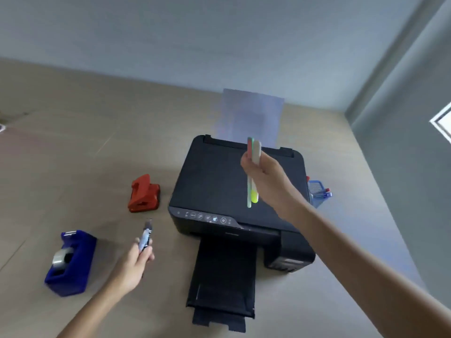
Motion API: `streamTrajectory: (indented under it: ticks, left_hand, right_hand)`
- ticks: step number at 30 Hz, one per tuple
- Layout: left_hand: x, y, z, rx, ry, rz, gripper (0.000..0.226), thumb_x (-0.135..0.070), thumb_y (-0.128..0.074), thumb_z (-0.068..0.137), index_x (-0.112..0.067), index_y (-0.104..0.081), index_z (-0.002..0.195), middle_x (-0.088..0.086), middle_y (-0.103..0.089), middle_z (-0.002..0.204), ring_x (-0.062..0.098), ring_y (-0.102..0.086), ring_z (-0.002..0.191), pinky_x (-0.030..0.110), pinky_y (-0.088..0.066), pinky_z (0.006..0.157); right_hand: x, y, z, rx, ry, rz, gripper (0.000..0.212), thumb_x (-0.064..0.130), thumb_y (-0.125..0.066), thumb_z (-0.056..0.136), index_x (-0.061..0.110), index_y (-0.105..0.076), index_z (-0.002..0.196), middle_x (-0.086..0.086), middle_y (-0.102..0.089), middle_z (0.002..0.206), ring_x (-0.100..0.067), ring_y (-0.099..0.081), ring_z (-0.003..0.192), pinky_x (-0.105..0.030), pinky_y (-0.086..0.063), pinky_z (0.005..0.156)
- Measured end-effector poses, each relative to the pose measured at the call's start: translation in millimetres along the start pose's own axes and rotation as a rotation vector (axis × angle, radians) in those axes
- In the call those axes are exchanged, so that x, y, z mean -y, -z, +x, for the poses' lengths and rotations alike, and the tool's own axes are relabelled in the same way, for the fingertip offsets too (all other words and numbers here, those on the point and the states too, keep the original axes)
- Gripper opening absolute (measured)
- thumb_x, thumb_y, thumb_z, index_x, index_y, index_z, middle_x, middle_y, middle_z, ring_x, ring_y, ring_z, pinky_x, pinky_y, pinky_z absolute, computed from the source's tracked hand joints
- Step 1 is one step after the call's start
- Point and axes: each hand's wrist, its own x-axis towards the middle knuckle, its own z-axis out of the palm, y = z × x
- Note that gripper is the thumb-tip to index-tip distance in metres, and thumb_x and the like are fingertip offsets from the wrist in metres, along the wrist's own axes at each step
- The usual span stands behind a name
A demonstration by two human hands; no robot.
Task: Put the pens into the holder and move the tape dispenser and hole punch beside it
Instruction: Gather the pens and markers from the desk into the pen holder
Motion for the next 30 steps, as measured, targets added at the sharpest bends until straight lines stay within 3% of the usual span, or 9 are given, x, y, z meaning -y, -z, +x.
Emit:
streamTrajectory:
  ticks: [3, 6, 10, 14, 18, 22, 25, 29, 30]
  left_hand:
    - [-75, 20, -5, -0.016, -0.09, -0.32, 0.026, -0.006, -0.041, 0.102, -0.022, -0.057, 0.089, 0.002, -0.065, 0.082, 0.02, -0.064, 0.081, 0.028, -0.051, 0.077]
    - [-168, 19, -7, 0.122, -0.213, -0.604, 0.036, -0.002, -0.034, 0.102, -0.029, -0.055, 0.09, 0.003, -0.07, 0.089, 0.008, -0.071, 0.089, 0.021, -0.058, 0.077]
    - [-277, -37, 5, 0.275, -0.314, -0.745, 0.037, 0.002, -0.034, 0.101, -0.028, -0.053, 0.09, 0.006, -0.068, 0.103, 0.014, -0.066, 0.108, 0.033, -0.045, 0.098]
    - [-351, -145, 25, 0.39, -0.272, -0.737, 0.028, 0.003, -0.042, 0.099, -0.021, -0.051, 0.089, 0.007, -0.066, 0.107, 0.021, -0.058, 0.117, 0.036, -0.036, 0.108]
    - [-389, -259, 50, 0.341, -0.216, -0.657, 0.03, 0.008, -0.049, 0.096, -0.019, -0.051, 0.082, 0.014, -0.061, 0.108, 0.019, -0.056, 0.107, 0.031, -0.04, 0.096]
    - [-392, -340, 81, 0.202, -0.081, -0.568, 0.025, 0.002, -0.056, 0.093, -0.016, -0.054, 0.076, 0.011, -0.062, 0.093, 0.016, -0.06, 0.084, 0.036, -0.05, 0.078]
    - [-378, -375, 95, 0.133, 0.004, -0.46, 0.01, -0.001, -0.059, 0.091, -0.01, -0.06, 0.088, 0.006, -0.063, 0.085, 0.016, -0.06, 0.074, 0.028, -0.047, 0.071]
    - [-363, -394, 106, 0.072, -0.018, -0.321, 0.022, 0.003, -0.057, 0.086, -0.018, -0.058, 0.083, -0.003, -0.062, 0.081, 0.005, -0.062, 0.059, 0.013, -0.051, 0.049]
    - [-363, -396, 107, 0.064, -0.035, -0.305, 0.022, 0.003, -0.057, 0.086, -0.019, -0.057, 0.081, -0.007, -0.06, 0.078, 0.004, -0.062, 0.057, 0.015, -0.053, 0.05]
  right_hand:
    - [-21, 80, -3, -0.158, -0.048, 0.127, 0.023, 0.023, -0.047, 0.098, 0.022, -0.045, 0.075, 0.003, -0.037, 0.07, -0.014, -0.036, 0.067, -0.026, -0.034, 0.064]
    - [-48, 152, -9, -0.33, -0.07, 0.239, 0.018, 0.014, -0.051, 0.096, 0.02, -0.051, 0.079, 0.003, -0.046, 0.073, -0.012, -0.047, 0.066, -0.023, -0.043, 0.061]
    - [-98, 219, -7, -0.483, -0.12, 0.274, 0.018, 0.011, -0.057, 0.092, 0.019, -0.059, 0.076, 0.0, -0.054, 0.074, -0.015, -0.054, 0.072, -0.025, -0.05, 0.071]
    - [-153, 243, 11, -0.552, -0.245, 0.193, 0.015, 0.011, -0.065, 0.085, 0.021, -0.066, 0.073, -0.003, -0.061, 0.071, -0.021, -0.06, 0.074, -0.044, -0.054, 0.083]
    - [-196, 249, 33, -0.569, -0.343, 0.098, 0.008, 0.014, -0.068, 0.079, 0.021, -0.069, 0.075, -0.006, -0.068, 0.073, -0.021, -0.065, 0.071, -0.043, -0.057, 0.082]
    - [-223, 254, 56, -0.516, -0.368, 0.015, 0.01, 0.015, -0.066, 0.08, 0.02, -0.067, 0.072, -0.004, -0.066, 0.07, -0.02, -0.061, 0.068, -0.029, -0.049, 0.062]
    - [-241, 255, 72, -0.422, -0.373, -0.044, 0.017, 0.015, -0.062, 0.083, 0.021, -0.061, 0.067, -0.008, -0.062, 0.07, -0.021, -0.056, 0.068, -0.035, -0.047, 0.066]
    - [-262, 256, 84, -0.301, -0.37, -0.139, 0.011, 0.017, -0.061, 0.082, 0.01, -0.067, 0.076, -0.008, -0.062, 0.071, -0.022, -0.054, 0.07, -0.034, -0.045, 0.068]
    - [-266, 256, 86, -0.279, -0.359, -0.154, 0.013, 0.019, -0.061, 0.082, 0.009, -0.069, 0.078, -0.006, -0.063, 0.071, -0.023, -0.054, 0.069, -0.031, -0.043, 0.067]
